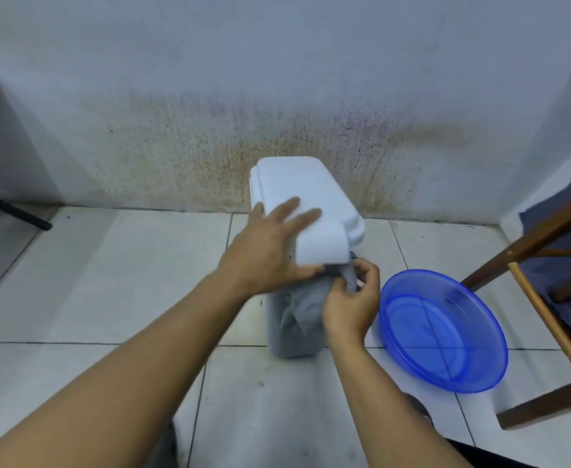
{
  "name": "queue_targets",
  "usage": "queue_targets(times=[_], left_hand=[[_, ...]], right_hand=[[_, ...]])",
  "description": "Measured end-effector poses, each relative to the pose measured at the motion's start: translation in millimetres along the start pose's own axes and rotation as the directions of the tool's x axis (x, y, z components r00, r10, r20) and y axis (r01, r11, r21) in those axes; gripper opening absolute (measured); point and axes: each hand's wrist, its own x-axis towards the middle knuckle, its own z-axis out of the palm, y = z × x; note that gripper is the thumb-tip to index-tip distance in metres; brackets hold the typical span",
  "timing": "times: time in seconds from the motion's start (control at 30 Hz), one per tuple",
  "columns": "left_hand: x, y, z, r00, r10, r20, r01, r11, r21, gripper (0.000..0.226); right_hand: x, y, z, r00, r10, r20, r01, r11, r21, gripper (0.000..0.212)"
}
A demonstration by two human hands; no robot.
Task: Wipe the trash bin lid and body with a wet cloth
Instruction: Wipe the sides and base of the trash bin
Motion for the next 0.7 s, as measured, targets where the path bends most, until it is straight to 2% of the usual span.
queue_targets(times=[0.07, 0.17, 0.27, 0.43, 0.47, 0.53, 0.6, 0.63, 0.7], left_hand=[[-20, 2, 25, 1.0, -0.014, 0.022, 0.013, 0.997, 0.071, 0.094], [-47, 13, 47, 0.998, -0.038, -0.048, 0.044, 0.99, 0.131, 0.084], [-45, 26, 37, 0.992, -0.122, -0.015, 0.122, 0.959, 0.256, 0.084], [21, 16, -17, 0.963, -0.259, -0.079, 0.269, 0.876, 0.401, 0.058], [36, 3, -27, 0.969, -0.246, -0.034, 0.238, 0.877, 0.418, 0.059], [54, -25, -44, 0.966, -0.17, 0.194, 0.082, 0.916, 0.392, 0.072], [59, -45, -55, 0.894, -0.086, 0.439, -0.039, 0.963, 0.268, 0.092], [58, -52, -58, 0.855, -0.079, 0.513, -0.043, 0.974, 0.222, 0.1], [54, -57, -60, 0.819, -0.084, 0.567, -0.026, 0.983, 0.183, 0.117]], right_hand=[[5, 5, -2, 0.977, 0.211, 0.001, -0.21, 0.971, 0.112, 0.027], [12, 16, -9, 0.883, 0.439, 0.165, -0.468, 0.842, 0.27, 0.013], [24, 19, -20, 0.812, 0.49, 0.316, -0.582, 0.72, 0.379, 0.025], [32, 17, -28, 0.779, 0.516, 0.356, -0.626, 0.672, 0.396, 0.03], [31, 17, -28, 0.774, 0.523, 0.357, -0.633, 0.666, 0.395, 0.03], [33, 16, -28, 0.766, 0.537, 0.354, -0.643, 0.653, 0.4, 0.029], [36, 16, -26, 0.762, 0.542, 0.355, -0.647, 0.651, 0.397, 0.03], [38, 16, -25, 0.761, 0.542, 0.356, -0.648, 0.653, 0.391, 0.03], [41, 14, -23, 0.757, 0.541, 0.366, -0.652, 0.656, 0.379, 0.03]])
